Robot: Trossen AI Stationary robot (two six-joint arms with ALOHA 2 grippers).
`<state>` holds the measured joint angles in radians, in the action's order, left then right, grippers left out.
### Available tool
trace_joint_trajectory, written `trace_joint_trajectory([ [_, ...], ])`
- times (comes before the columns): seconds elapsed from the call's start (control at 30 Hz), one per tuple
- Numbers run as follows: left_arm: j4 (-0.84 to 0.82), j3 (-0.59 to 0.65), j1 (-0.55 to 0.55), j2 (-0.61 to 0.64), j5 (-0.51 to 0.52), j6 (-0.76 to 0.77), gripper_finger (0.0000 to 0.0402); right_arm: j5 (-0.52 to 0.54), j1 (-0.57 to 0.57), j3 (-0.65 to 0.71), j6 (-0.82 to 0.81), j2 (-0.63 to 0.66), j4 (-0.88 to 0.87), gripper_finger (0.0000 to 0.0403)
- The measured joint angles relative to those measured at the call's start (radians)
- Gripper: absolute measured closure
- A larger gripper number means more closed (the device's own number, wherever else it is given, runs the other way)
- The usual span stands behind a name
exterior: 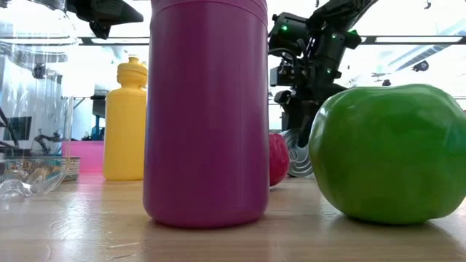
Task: Pick & Place Food Item
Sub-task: Put the dark blue tuna can into the left transparent bin
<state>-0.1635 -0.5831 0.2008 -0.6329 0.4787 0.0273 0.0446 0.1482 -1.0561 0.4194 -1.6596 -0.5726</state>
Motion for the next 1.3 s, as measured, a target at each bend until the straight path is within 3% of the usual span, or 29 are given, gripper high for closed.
trace_joint_trajectory([
  [0.43, 0.000, 0.000, 0.000, 0.000, 0.000, 0.000, 0.0400, -0.001, 0.006, 0.010, -0.019, 0.002, 0.023, 0.0263],
  [0.7, 0.000, 0.000, 0.000, 0.000, 0.000, 0.000, 0.0400, 0.013, 0.006, 0.011, -0.044, 0.002, 0.030, 0.0249],
  [0.97, 0.000, 0.000, 0.000, 0.000, 0.000, 0.000, 0.0400, 0.040, 0.002, -0.021, -0.145, 0.002, 0.029, 0.0267],
  [1.3, 0.000, 0.000, 0.000, 0.000, 0.000, 0.000, 0.0400, 0.194, -0.001, -0.146, -0.211, 0.002, 0.020, 0.0267],
])
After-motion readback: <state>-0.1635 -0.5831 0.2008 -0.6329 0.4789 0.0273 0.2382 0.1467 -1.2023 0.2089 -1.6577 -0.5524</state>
